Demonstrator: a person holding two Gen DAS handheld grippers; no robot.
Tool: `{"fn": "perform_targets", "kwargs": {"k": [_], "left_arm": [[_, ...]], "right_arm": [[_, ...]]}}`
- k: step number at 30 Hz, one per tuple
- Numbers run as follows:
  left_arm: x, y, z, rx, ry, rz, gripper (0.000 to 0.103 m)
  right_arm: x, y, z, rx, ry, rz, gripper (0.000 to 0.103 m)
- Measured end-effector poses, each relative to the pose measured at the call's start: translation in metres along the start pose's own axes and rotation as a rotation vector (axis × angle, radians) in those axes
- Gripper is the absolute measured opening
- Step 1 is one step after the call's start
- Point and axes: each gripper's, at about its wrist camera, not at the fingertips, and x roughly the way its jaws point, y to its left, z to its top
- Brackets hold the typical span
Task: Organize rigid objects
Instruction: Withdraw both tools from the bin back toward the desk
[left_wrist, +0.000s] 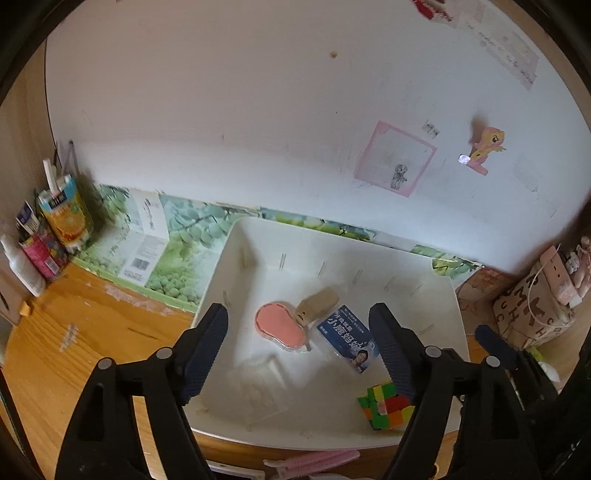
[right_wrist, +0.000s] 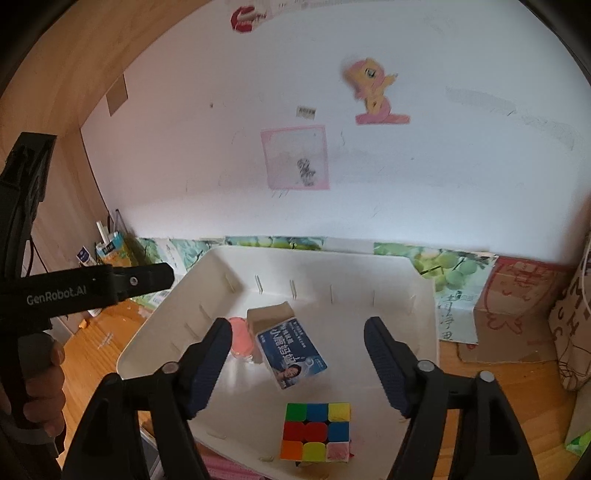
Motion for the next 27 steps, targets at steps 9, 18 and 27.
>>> {"fn": "perform_targets", "kwargs": {"k": [9, 18, 27], "left_arm": [[-0.045, 0.002, 0.0, 0.002, -0.091, 0.023, 0.081], [-0.093, 0.005, -0.012, -0.003, -0.158, 0.023, 0.081], [-0.123, 0.011, -0.036, 0.004, -0.191, 0.027, 0.081]], "right_arm": [[-0.034, -0.001, 0.006, 0.013, -0.06, -0.012, 0.079], [-0.082, 0.001, 0.007, 0.016, -0.135, -0.06, 0.081], [-0.124, 0.001, -0.006, 0.016, -0.177, -0.115, 0.081]]}}
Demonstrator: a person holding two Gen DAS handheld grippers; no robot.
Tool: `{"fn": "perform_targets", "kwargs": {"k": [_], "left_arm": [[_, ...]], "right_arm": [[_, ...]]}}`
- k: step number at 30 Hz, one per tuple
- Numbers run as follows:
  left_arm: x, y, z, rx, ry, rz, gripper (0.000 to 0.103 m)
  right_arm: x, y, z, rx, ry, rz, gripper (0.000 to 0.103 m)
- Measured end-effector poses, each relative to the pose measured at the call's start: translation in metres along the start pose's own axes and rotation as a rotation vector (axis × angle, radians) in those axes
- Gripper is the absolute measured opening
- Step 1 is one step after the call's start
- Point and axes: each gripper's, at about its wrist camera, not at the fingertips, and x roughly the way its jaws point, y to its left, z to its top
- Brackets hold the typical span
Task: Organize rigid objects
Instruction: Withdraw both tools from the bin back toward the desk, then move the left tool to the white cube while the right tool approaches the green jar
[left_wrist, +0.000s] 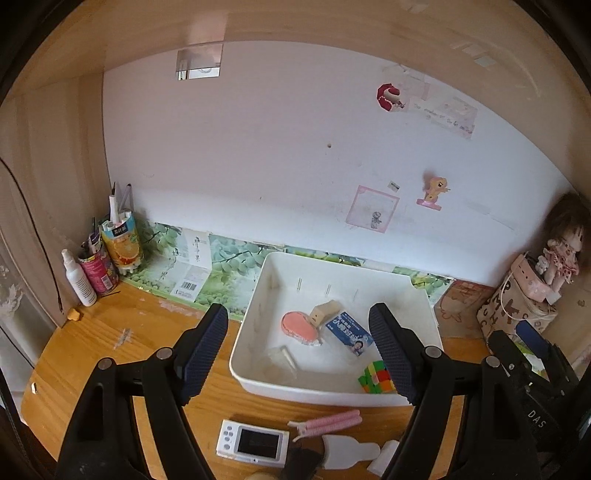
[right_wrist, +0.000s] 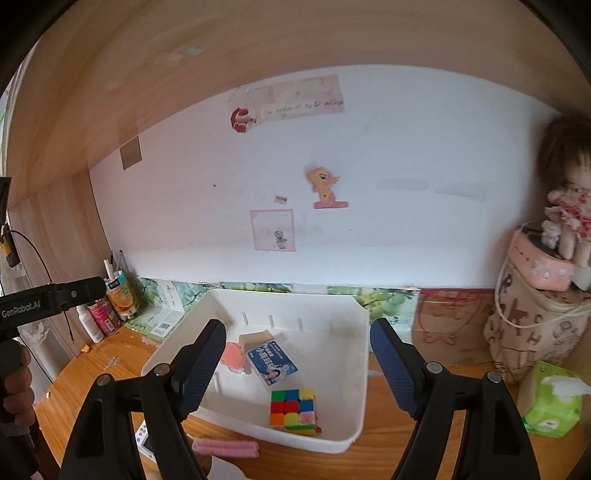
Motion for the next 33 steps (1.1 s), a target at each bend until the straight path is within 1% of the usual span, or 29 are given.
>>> {"fn": "perform_targets", "kwargs": {"k": [4, 10, 17, 21, 28, 33], "left_arm": [[-0.008, 0.001, -0.011, 0.005, 0.008, -0.014, 0.081], [-0.016, -0.002, -0.029, 0.032, 0.037, -0.032, 0.081], [-0.014, -0.012, -0.051, 0.068, 0.11, -0.046, 0.081], [-0.011, -0.021, -0.062, 0.096, 0.148, -0.067, 0.081], [0.003, -0.044, -0.082, 0.159, 0.245, -0.115, 0.081], [0.02, -0.064, -0.101, 0.212, 0.35, -0.145, 0.081]], "right_arm": [[-0.015, -0.002, -0.012, 0.018, 0.009, -0.024, 0.081], [-0.03, -0.006, -0.041, 0.061, 0.064, -0.043, 0.081], [-0.044, -0.013, -0.078, 0.106, 0.125, -0.069, 0.081], [-0.048, -0.018, -0.095, 0.127, 0.154, -0.085, 0.081], [-0.051, -0.029, -0.122, 0.166, 0.211, -0.113, 0.081], [-0.055, -0.041, -0.14, 0.212, 0.244, -0.134, 0.081]]}}
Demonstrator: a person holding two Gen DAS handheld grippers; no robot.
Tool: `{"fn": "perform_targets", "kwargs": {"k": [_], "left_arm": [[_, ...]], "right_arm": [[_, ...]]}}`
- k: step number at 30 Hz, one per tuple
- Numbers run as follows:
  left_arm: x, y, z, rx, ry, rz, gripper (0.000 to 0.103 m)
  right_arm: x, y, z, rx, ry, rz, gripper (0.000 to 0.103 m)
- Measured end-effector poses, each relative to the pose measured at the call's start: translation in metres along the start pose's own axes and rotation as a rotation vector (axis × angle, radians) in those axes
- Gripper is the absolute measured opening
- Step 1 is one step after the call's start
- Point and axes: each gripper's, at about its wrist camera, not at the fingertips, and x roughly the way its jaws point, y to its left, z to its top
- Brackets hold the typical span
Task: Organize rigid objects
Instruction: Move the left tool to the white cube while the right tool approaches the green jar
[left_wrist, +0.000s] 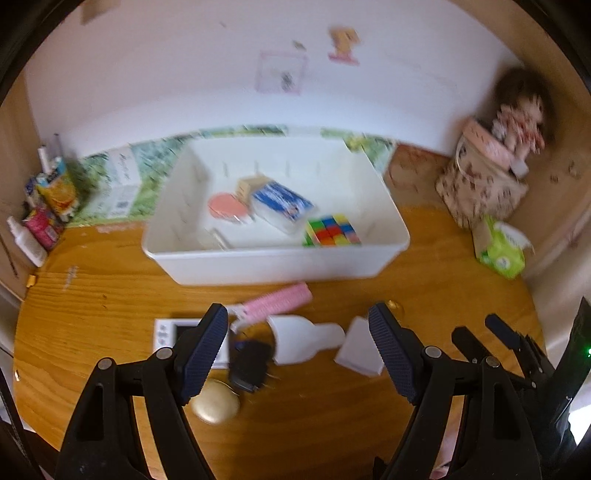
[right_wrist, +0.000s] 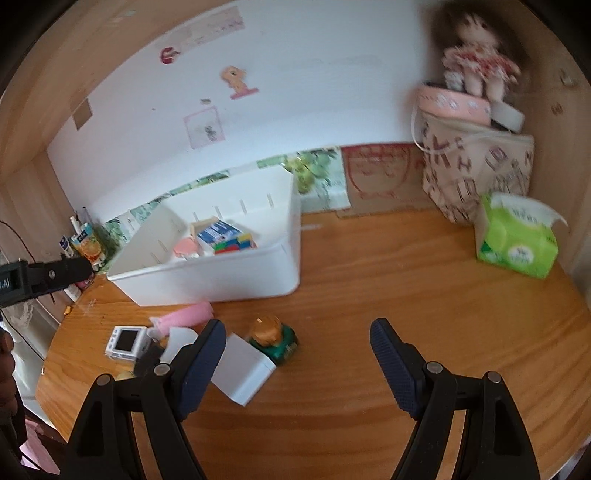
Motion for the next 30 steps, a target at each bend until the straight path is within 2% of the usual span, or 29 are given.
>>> {"fn": "perform_targets", "kwargs": {"k": [6, 10, 18, 23, 30], "left_arm": [[0.029, -0.025, -0.005, 0.042, 0.104, -0.026, 0.081], [0.055, -0.043, -0.007, 0.072, 0.214, -0.069, 0.081], [0.098, -0.067, -0.01, 0.08, 0.397, -0.082, 0.081], [0.121, -0.072, -0.014, 0.073, 0.495, -0.052, 0.081], [0.14, -0.08, -0.02, 0.076, 0.56, -0.046, 0.08]], "right_arm": [[0.007, -0.019, -0.013, 0.034, 0.042, -0.018, 0.081], [0.012, -0.031, -0.017, 0.045, 0.064, -0.029, 0.081], [0.024, -0.049, -0.012, 0.028, 0.098, -0.051, 0.081], [0.032, -0.056, -0.008, 0.007, 0.122, -0.056, 0.081], [0.04, -0.064, -0.009, 0.007, 0.148, -0.065, 0.081]]}}
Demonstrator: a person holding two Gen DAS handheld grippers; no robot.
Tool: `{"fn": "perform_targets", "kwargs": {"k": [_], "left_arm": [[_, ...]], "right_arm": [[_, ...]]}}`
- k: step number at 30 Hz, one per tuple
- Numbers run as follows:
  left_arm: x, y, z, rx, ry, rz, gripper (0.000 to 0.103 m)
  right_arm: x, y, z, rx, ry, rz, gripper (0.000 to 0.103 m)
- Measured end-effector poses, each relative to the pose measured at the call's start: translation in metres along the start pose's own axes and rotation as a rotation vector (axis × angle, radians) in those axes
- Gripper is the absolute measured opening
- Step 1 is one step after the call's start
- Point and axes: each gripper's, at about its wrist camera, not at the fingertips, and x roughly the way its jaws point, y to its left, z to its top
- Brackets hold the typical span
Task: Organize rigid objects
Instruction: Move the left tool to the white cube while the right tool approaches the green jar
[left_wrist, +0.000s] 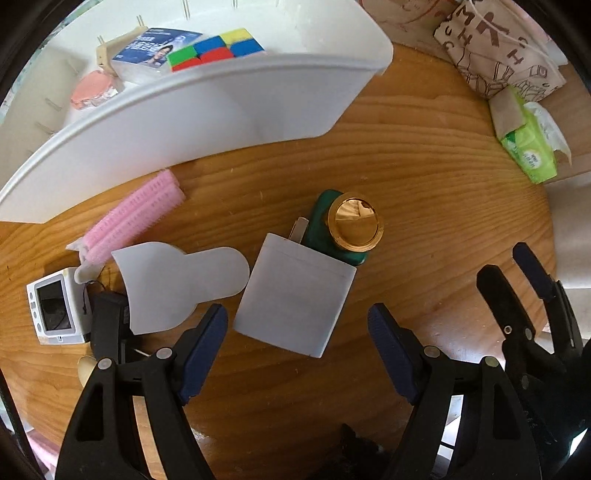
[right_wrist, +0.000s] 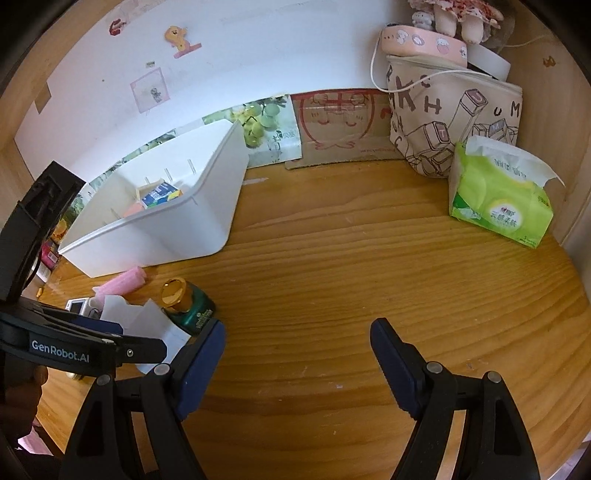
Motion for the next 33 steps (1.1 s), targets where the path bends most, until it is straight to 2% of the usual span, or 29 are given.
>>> {"fn": "perform_targets", "kwargs": {"k": [9, 13, 19, 25, 33], "left_arm": [[0.018, -0.013, 0.004, 0.026, 0.055, 0.058, 0.08], [0.026, -0.015, 0.01, 0.02, 0.08, 0.089, 0.068], [0.024, -0.016, 0.012, 0.037, 0.071, 0.087, 0.066], [0.017, 0.008, 0.001, 0.05, 0.077, 0.089, 0.066], [-0.008, 0.028, -0.023, 0.062, 0.003, 0.127, 0.063]], "right_arm": [[0.008, -0.005, 0.001, 0.007, 0.027, -0.002, 0.081], [0.01, -0.007, 0.002, 0.009, 0.034, 0.0, 0.081], [0.017, -0.003, 0.007, -0.01, 0.052, 0.02, 0.081], [0.027, 0.011, 0.011, -0.053, 0.073, 0.07, 0.081], [0.046, 0.041, 0.011, -0.152, 0.136, 0.16, 0.081]]}}
